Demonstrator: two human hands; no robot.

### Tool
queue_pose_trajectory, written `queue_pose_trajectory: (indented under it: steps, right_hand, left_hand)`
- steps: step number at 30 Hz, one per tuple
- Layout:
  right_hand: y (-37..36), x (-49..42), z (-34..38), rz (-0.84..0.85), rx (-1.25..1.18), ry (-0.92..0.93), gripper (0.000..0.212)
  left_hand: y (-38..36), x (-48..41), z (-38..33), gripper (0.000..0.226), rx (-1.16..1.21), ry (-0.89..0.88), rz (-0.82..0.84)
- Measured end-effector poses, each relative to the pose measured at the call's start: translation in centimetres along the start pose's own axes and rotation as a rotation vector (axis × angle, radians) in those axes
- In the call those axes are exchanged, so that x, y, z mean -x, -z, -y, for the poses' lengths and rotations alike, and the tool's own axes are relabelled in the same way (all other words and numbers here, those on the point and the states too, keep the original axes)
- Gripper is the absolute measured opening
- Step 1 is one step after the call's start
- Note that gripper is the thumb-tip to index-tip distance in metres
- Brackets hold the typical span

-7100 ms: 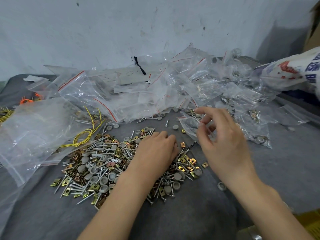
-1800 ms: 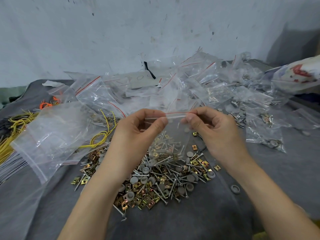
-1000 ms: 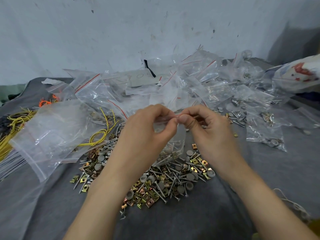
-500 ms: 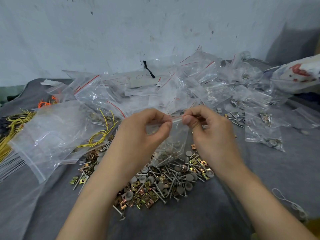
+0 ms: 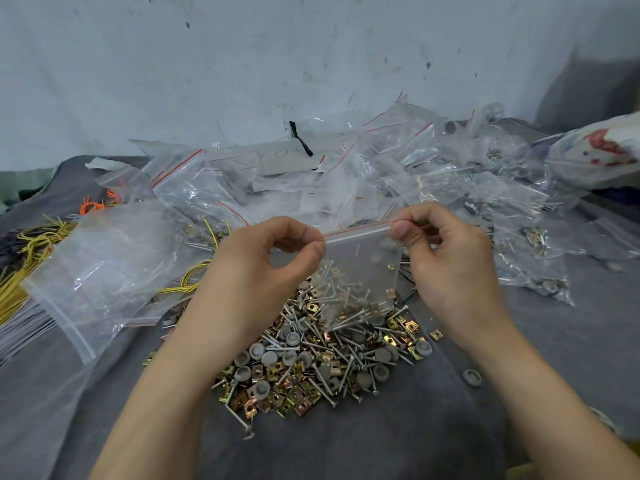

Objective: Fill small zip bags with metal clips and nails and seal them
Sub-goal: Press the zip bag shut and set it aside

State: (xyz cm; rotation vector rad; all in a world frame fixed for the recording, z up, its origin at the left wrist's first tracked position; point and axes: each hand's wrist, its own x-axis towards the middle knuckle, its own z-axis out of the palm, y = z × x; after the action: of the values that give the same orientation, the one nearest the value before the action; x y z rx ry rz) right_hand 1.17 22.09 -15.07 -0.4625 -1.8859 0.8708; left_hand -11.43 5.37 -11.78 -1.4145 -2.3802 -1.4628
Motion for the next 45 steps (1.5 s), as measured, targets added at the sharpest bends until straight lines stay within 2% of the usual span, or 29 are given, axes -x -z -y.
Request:
queue_pose_trajectory:
  steps: [8,11,13,19,22,26,30,32,34,38,42,44,45]
  right_hand:
    - [0.1,-0.1,0.0,0.007,0.0,-0.031,0.02]
    - [0.4,-0.4,0.4,0.127,-0.137,-0.085,0.007]
    - [0.6,-0.6,1.1,0.213,-0.195,-0.065,0.013]
    - [-0.2,-0.6,1.6,0.274,-0.064,0.015,0.007]
    - [-0.2,-0.7,1.5,0.239,-0.004,0.058,0.012]
    - [-0.2,-0.7,0.9,0.133,0.151,0.137,0.033]
    - [0.6,-1.4,0.7,0.028,0.003,0.036,0.04]
    - [0.6,-1.9,1.0,-0.005,-0.053,0.043,0.034]
    - [-0.2,-2.2,1.0,0.029,-0.097,0.012,0.027]
    - [-3.1,-2.2,-0.2,0.211,-0.129,-0.141,0.021]
    - [-5.6,-2.0,-0.8,0.281,-0.17,-0.18,0.02]
    - [-6.3,-2.0,-1.0,0.291,-0.207,-0.212,0.02]
    - [-6.6,-2.0,-1.2,0.291,-0.216,-0.225,0.02]
  left_hand:
    - [0.3,0.0,0.1,0.008,0.024,0.017,-0.04]
    - [0.3,-0.1,0.0,0.008,0.094,0.033,-0.1]
    - [0.2,-0.2,-0.1,0.01,0.145,0.039,-0.117]
    - [-0.5,-0.2,-0.1,0.011,0.171,0.014,-0.119]
    - [-0.5,-0.1,0.3,0.01,0.16,0.039,-0.181]
    - [0.3,-0.2,0.5,0.012,0.125,0.051,-0.296]
    - [2.4,-0.5,1.3,0.01,0.223,0.12,-0.408]
    - [3.4,-0.7,1.7,0.008,0.237,0.168,-0.4]
    - [4.4,-1.3,2.1,0.01,0.219,0.217,-0.4]
    - [7.8,-3.8,3.9,0.01,0.213,0.342,-0.579]
    - [12.1,-6.0,5.8,0.024,0.326,0.383,-0.843]
    - [12.5,-6.4,6.6,0.038,0.132,0.366,-0.91]
    - [12.0,-6.4,6.8,0.042,-0.016,0.327,-0.885]
